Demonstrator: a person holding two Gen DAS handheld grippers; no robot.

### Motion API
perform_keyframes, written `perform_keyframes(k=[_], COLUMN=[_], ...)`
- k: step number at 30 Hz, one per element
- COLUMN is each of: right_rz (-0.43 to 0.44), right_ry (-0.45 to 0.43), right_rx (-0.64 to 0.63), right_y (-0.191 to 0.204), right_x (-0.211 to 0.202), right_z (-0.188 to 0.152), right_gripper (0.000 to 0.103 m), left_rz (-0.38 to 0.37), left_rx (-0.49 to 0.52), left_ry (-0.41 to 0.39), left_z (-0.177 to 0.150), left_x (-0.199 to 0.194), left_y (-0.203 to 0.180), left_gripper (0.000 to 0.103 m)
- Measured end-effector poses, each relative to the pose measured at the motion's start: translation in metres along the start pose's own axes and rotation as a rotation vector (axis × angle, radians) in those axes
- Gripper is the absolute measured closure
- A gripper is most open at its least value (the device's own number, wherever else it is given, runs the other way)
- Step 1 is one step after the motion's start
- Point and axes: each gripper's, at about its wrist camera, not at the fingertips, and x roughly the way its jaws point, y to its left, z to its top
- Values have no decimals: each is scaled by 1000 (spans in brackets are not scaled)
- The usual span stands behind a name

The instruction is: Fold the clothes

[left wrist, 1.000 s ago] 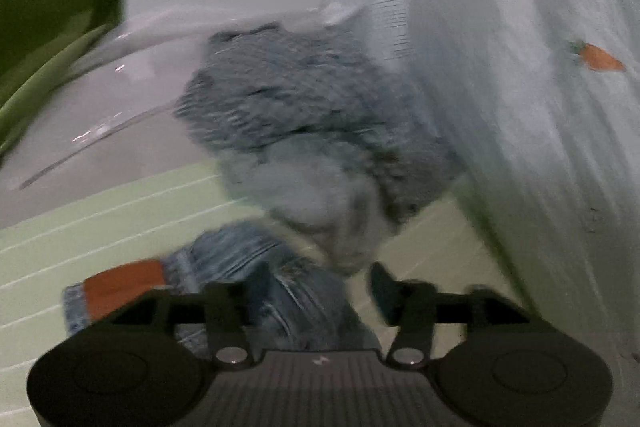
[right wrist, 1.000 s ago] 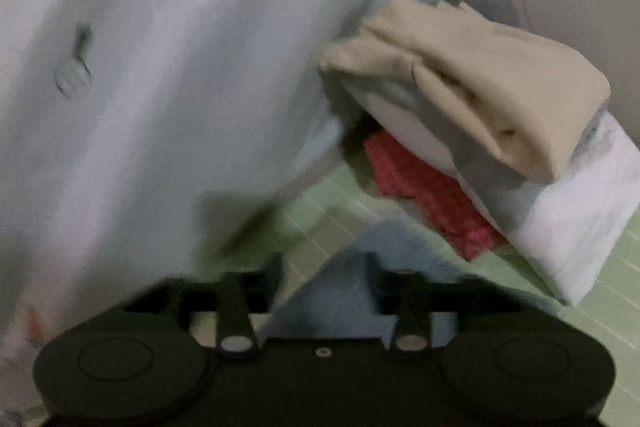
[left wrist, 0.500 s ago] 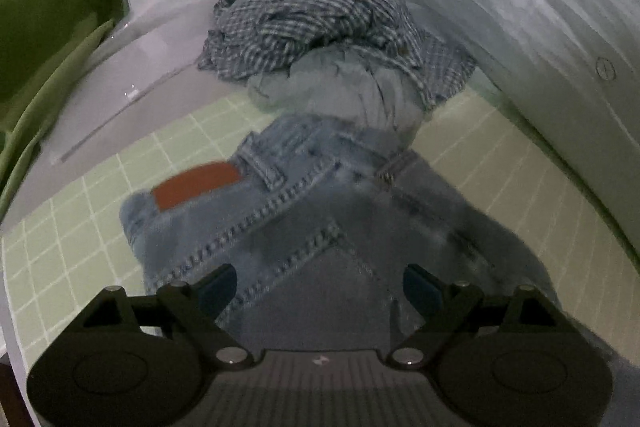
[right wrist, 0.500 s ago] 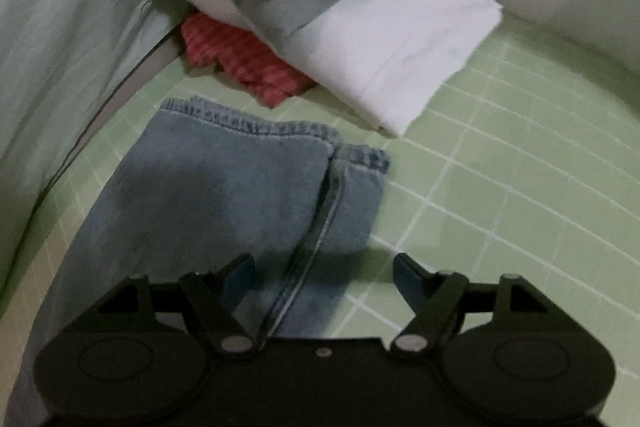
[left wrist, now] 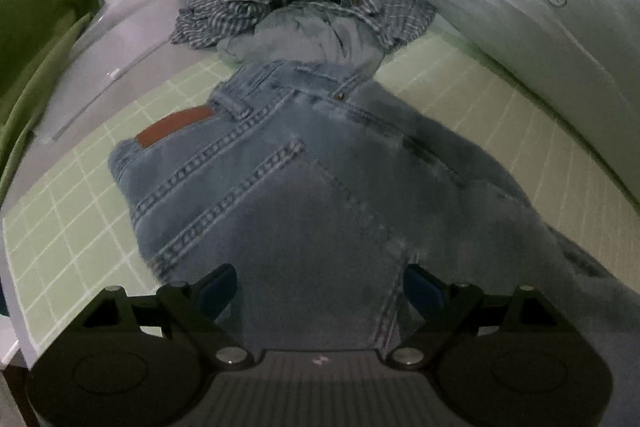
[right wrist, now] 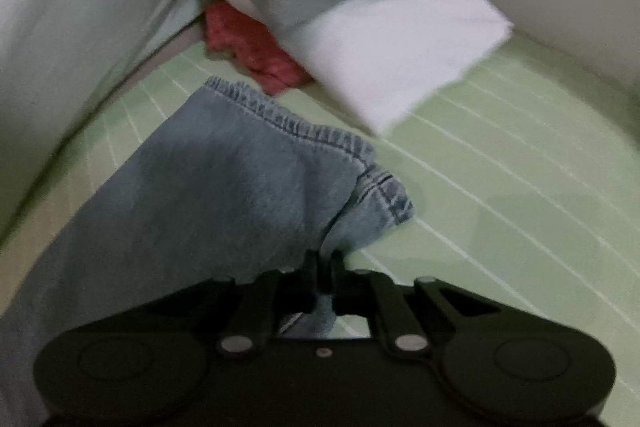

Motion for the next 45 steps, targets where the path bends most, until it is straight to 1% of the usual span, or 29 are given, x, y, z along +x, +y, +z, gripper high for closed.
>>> perform_keyframes(k=[5,8,9,10,11,12,13,14,15,19,20,22,24,26,28,30,33,34,35,37,38,39,40,41,43,44,45], right_rz=[-25,-1,-1,-10,-19,-23,-20,-13,0,18,21,22,12,-8,-15,-2,18,19,3,-53,-82,-109,-134,-156,-167,-168,-164], right_ry=[17,8,-5,-27,-48,-77,-116,-147,-161,-153,-139,-117,-111,-99,-94,-102,-166,-205,-243,-287,-274,-197,-115,-98,-138,-157,-171], right_rx=[11,-29,-43,-53,-63,-65,-60,-55,-53,-59,-50,-37,-44,-40,-25,-39,-57,-56,-36,28,40,20,3,-1,-17,-28,-33], right_y=[-46,-60,-61,-61,-62,-63,-65,-66,-66,-63,-64,-63,-61,-59,-61,-61,-58,-57,-60,-72,-78,-82,-86,-87,-79,-75,-70], right_x=[-33,-42,-46,-50,-54,-58,-63,-66,-66,-53,-47,-37,-29,-21,-18,-19,-45,-58,-71,-83,-78,-58,-37,-29,-37,-43,-47], right_z=[-33,-43,-43,-42,-41,-40,-39,-38,-35,-29,-28,-26,-23,-20,-19,-18,-10,-7,-5,-4,-6,-9,-14,-18,-21,-20,-21], right_gripper=[97,94,90,77,68,52,44,43,43,44,46,52,53,64,85,101,102,102,102,102,101,100,98,92,60,53,38], left_rz=[-31,-48,-55,-62,-68,-77,-81,-85,-89,-107,-110,-116,-116,-115,-109,-105,-106,-106,-105,-101,-98,-96,-93,-91,-86,-83,-81], left_rx=[16,39,46,52,58,67,75,82,89,106,108,106,113,119,119,127,139,142,145,132,126,119,112,105,92,85,78], left_ry=[9,13,16,18,20,19,18,18,17,23,23,34,28,29,32,36,43,43,43,39,37,35,34,32,28,26,24], left_z=[-15,-25,-29,-32,-35,-37,-39,-41,-43,-47,-48,-47,-47,-47,-48,-49,-51,-52,-52,-52,-51,-51,-50,-50,-49,-49,-48], left_x=[-15,-22,-24,-26,-28,-31,-33,-35,-36,-39,-40,-41,-43,-43,-42,-41,-40,-41,-42,-43,-43,-44,-44,-44,-45,-46,-46], left_y=[10,11,11,10,9,8,6,4,2,-7,-9,-13,-17,-21,-24,-28,-30,-31,-32,-24,-21,-17,-13,-9,-2,2,6], left_gripper=[13,13,13,13,13,13,13,13,13,13,13,13,13,13,13,13,13,13,13,13,13,13,13,13,13,13,13])
